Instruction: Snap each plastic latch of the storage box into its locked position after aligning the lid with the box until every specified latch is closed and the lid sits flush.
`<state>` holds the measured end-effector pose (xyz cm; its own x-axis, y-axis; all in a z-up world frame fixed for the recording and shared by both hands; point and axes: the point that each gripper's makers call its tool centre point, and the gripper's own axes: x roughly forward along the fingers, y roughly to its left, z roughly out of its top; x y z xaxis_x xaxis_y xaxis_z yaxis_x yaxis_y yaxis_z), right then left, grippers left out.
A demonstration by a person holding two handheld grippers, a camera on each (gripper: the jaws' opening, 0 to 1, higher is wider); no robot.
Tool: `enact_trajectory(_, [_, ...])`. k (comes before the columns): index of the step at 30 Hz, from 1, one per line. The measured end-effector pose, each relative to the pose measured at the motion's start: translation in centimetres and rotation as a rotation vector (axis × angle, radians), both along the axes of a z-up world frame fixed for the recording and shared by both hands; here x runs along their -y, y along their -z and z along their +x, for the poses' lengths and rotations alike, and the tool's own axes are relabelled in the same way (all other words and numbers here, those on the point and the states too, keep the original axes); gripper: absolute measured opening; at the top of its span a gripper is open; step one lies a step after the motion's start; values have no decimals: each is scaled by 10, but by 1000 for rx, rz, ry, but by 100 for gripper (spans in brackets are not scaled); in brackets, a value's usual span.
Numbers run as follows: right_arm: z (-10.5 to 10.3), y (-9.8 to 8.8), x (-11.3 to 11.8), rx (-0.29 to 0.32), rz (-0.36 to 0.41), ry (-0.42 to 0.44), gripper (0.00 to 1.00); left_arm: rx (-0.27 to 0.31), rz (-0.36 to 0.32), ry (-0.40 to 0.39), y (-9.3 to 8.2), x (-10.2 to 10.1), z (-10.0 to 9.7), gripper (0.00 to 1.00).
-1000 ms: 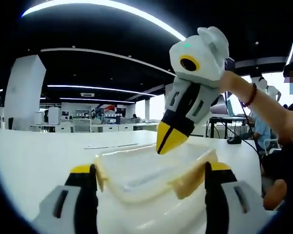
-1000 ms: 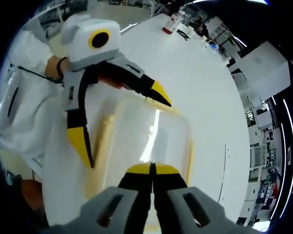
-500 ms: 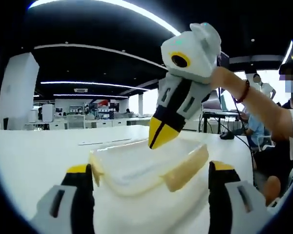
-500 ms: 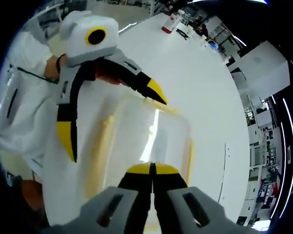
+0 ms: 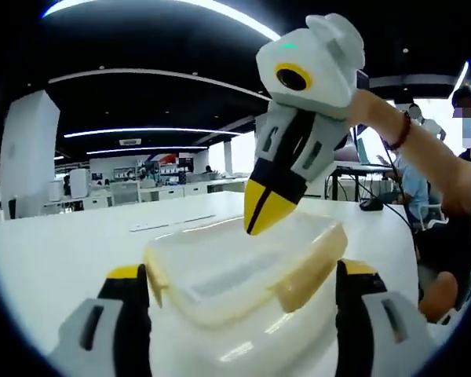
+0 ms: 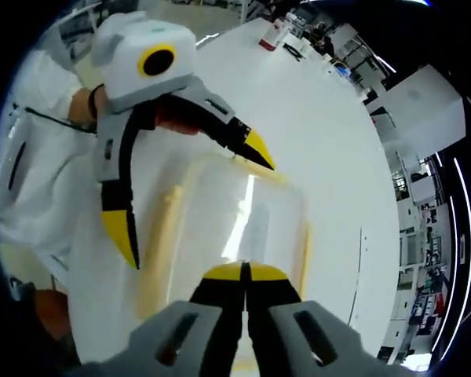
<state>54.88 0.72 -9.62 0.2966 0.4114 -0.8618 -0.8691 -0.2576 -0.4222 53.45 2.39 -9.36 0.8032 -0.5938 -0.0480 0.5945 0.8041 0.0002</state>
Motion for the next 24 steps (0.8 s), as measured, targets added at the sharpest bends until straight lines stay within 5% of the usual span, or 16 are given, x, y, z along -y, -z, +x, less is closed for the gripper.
enact_trajectory(13, [1,1,2,-12,20,40,0,15,54,-39,6,4,6,99])
enact_trajectory(14, [-3,2,-2,-34,43,21,0,17,51,-41,6,4,7,99])
enact_trajectory(16, [-41,-2,-23,-257,174,-55,0,20,46,-42,6,4,7,98])
enact_trajectory(17, [-39,-3,-27,-181,157,-132,0,21,44,-43,6,4,7,98])
enact_trajectory(18, [-31,-3,-25,-43,120,-207,0,24,44,-41,6,3,7,97])
enact_trajectory(19, [-29,-1,-20,-5,74,-229,0,26,41,-35,6,1,7,97])
enact_trajectory(21, [-25,0,-13,-71,37,-124,0,27,34,-31,6,2,8,96])
enact_trajectory(24, [-19,-1,-13,-101,15,-107,0,19,44,-29,6,1,9,96])
